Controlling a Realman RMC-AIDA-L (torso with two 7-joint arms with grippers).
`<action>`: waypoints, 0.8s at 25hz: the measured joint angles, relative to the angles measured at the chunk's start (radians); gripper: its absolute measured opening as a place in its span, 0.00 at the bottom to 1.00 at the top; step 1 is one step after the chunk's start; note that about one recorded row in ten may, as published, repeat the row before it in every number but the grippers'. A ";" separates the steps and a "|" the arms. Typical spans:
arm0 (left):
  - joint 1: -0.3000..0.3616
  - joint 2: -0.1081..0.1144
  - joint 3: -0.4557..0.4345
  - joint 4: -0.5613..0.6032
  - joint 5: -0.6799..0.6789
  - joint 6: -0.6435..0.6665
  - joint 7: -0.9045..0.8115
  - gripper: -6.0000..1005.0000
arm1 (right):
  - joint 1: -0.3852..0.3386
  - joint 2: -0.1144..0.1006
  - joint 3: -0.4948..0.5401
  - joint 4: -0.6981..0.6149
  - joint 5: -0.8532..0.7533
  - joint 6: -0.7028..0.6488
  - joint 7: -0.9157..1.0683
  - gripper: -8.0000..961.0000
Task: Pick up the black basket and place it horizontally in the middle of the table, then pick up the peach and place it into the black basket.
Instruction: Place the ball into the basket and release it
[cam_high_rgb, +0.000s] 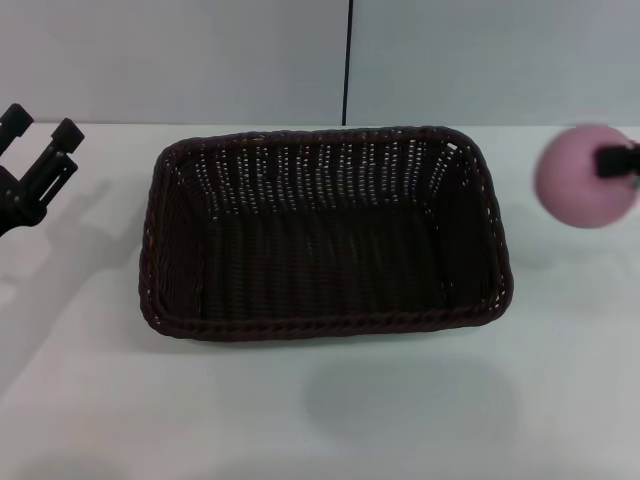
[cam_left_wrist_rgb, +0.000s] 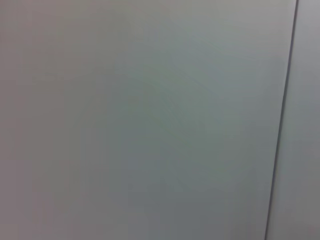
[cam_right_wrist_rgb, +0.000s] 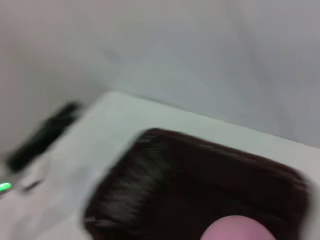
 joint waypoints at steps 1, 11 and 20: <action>-0.001 -0.001 0.001 0.000 0.000 0.002 0.000 0.68 | 0.008 0.002 -0.025 0.000 0.035 -0.008 0.001 0.19; 0.024 0.000 0.004 -0.001 0.006 0.022 0.001 0.69 | 0.137 0.003 -0.183 0.372 0.071 0.164 -0.137 0.13; 0.045 0.007 -0.021 -0.024 0.009 0.030 0.020 0.69 | 0.133 0.012 -0.171 0.470 0.095 0.274 -0.193 0.39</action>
